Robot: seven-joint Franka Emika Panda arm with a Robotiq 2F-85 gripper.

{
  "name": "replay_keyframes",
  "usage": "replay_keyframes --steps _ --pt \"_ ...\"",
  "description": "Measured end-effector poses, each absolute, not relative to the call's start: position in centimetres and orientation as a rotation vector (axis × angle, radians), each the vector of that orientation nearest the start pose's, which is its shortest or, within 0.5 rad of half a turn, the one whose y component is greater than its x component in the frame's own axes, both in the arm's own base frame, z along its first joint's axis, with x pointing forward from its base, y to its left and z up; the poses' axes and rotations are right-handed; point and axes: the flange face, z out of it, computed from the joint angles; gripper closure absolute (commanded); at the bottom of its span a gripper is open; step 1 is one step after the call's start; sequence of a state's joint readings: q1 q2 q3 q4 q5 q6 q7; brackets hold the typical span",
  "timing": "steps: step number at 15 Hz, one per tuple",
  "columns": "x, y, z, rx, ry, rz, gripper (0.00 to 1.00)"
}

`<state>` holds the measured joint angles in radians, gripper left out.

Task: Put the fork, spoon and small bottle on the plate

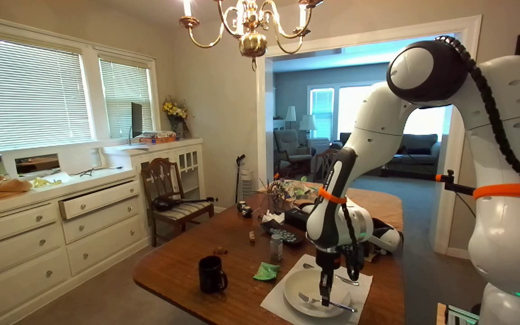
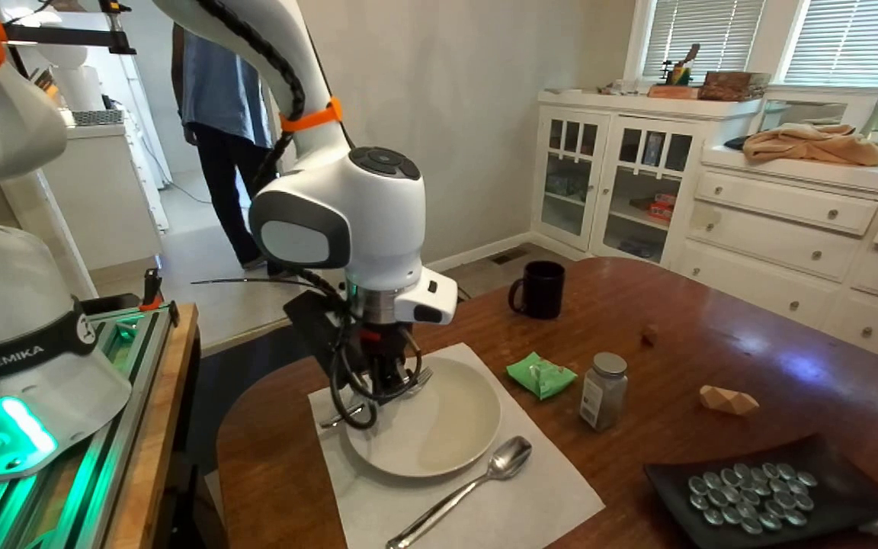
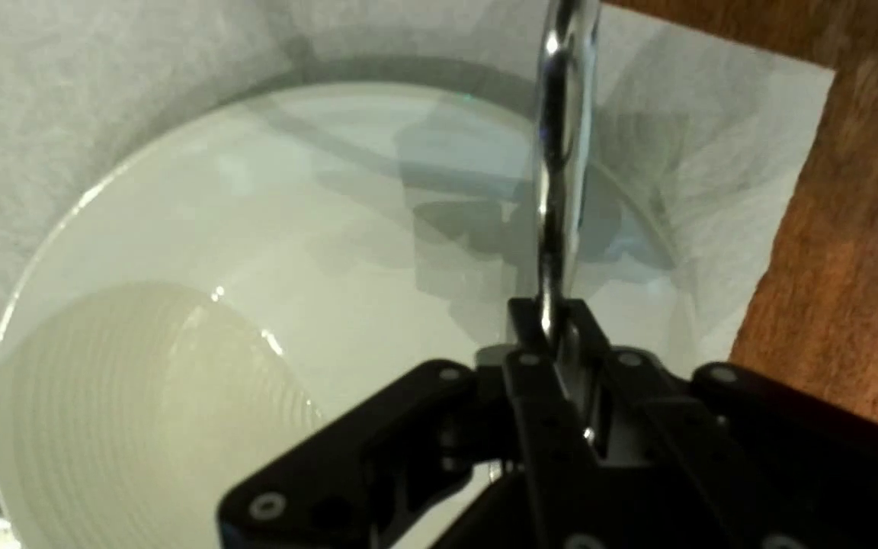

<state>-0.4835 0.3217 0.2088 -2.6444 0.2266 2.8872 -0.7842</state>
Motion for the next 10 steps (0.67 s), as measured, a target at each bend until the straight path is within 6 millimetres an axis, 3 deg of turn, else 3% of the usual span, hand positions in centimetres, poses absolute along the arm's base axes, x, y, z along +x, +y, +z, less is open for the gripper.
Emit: replay_keyframes --steps 4,10 --pt "37.3 -12.0 13.1 -2.994 -0.39 0.002 0.97" --pt "38.9 -13.0 14.0 -3.02 -0.368 -0.064 0.97"
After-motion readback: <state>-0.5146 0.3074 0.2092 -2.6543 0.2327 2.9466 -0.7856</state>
